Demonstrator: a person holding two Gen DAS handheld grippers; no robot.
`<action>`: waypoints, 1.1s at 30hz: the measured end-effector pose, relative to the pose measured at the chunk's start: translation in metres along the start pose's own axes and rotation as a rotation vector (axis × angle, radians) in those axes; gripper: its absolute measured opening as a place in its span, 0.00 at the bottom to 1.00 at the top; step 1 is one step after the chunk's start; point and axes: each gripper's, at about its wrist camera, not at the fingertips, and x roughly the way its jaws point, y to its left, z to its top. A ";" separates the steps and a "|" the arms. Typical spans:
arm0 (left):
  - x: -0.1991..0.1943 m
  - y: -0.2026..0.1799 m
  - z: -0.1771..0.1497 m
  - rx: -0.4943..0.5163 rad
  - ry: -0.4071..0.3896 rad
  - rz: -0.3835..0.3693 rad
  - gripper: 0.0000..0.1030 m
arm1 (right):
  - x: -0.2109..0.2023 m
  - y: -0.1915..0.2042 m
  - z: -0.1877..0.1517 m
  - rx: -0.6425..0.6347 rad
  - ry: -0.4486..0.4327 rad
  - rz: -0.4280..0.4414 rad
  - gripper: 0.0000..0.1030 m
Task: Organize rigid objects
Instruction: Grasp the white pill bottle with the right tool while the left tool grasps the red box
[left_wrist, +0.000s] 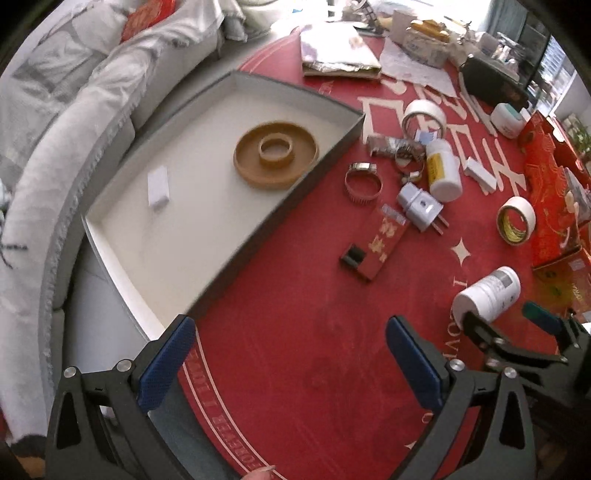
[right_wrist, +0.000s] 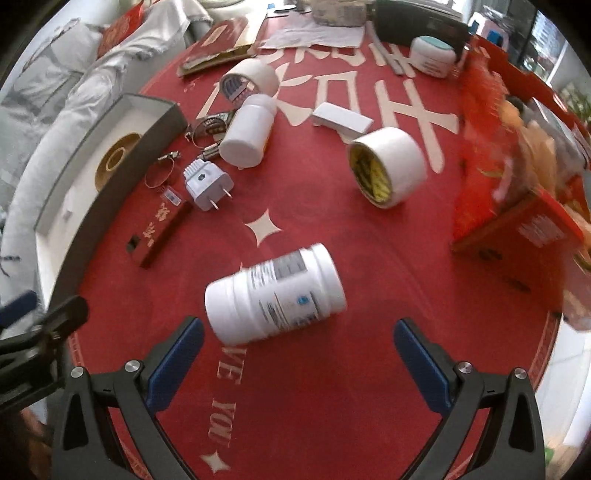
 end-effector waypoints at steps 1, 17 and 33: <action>-0.001 -0.001 0.003 0.007 -0.007 0.001 1.00 | 0.003 0.002 0.001 -0.010 -0.001 -0.003 1.00; 0.054 -0.076 0.039 0.217 0.044 -0.030 1.00 | -0.004 -0.035 -0.021 0.024 0.048 -0.023 0.70; 0.085 -0.073 0.065 0.224 0.134 -0.145 0.91 | -0.048 -0.044 -0.045 0.064 0.025 0.075 0.70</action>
